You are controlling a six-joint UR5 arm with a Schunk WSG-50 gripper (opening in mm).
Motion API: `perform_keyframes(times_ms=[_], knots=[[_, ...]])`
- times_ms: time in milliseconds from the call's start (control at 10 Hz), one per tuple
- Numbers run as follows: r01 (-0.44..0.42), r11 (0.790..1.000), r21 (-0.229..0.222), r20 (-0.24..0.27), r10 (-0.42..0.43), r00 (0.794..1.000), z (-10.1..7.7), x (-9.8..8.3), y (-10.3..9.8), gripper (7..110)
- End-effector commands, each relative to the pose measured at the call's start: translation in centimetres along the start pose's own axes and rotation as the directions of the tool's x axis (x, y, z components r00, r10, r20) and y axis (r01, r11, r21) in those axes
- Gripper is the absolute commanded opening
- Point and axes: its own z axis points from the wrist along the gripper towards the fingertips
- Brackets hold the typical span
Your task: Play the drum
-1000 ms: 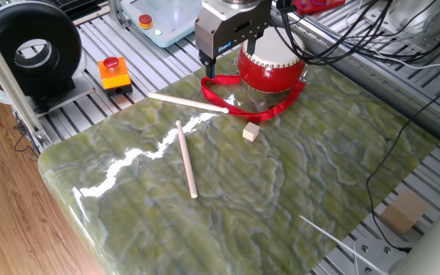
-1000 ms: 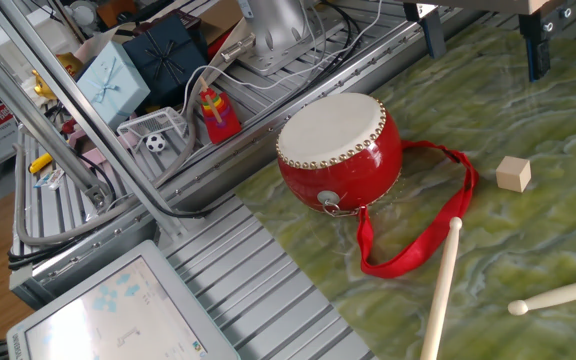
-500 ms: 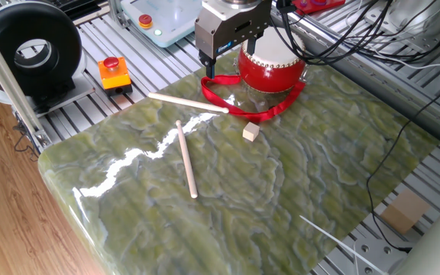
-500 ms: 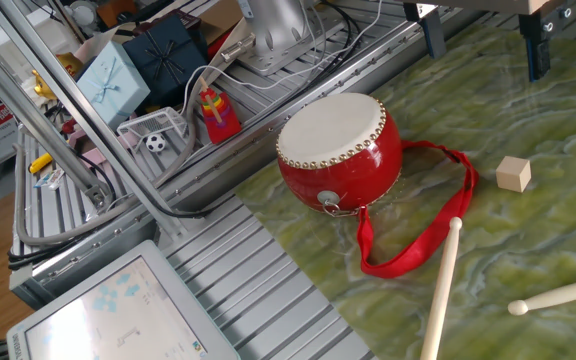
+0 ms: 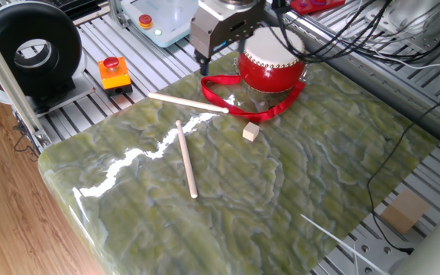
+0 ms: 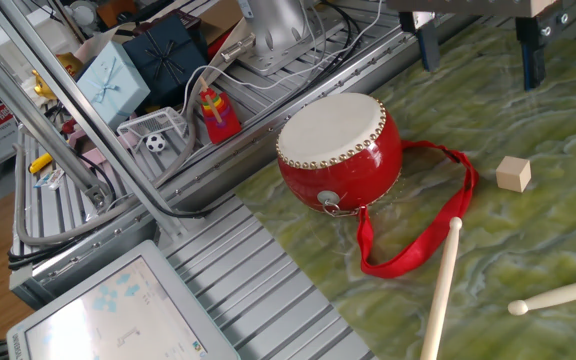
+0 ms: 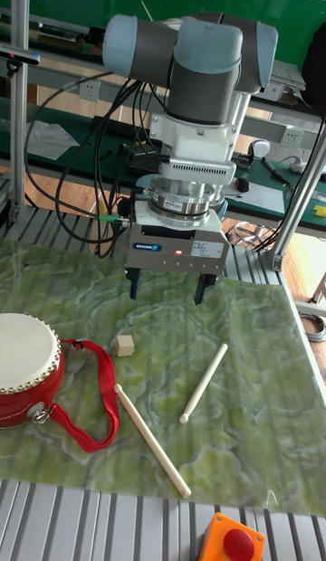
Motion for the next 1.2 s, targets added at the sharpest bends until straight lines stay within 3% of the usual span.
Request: perform_keyframes(times_ms=[0, 200, 500, 700, 1100], knots=[[0.045, 0.999, -0.030, 0.063, -0.043, 0.997, 0.1, -1.5, 0.9, 7], [0.060, 0.998, 0.002, 0.016, -0.060, 0.998, 0.3, -0.3, 0.2, 7], [0.060, 0.998, 0.029, -0.001, -0.060, 0.998, 0.8, 0.3, 0.2, 7], [0.062, 0.998, 0.027, -0.017, -0.061, 0.998, 0.9, 0.7, 0.2, 7], [0.064, 0.998, 0.019, -0.005, -0.064, 0.998, 0.9, 0.5, 0.4, 7]])
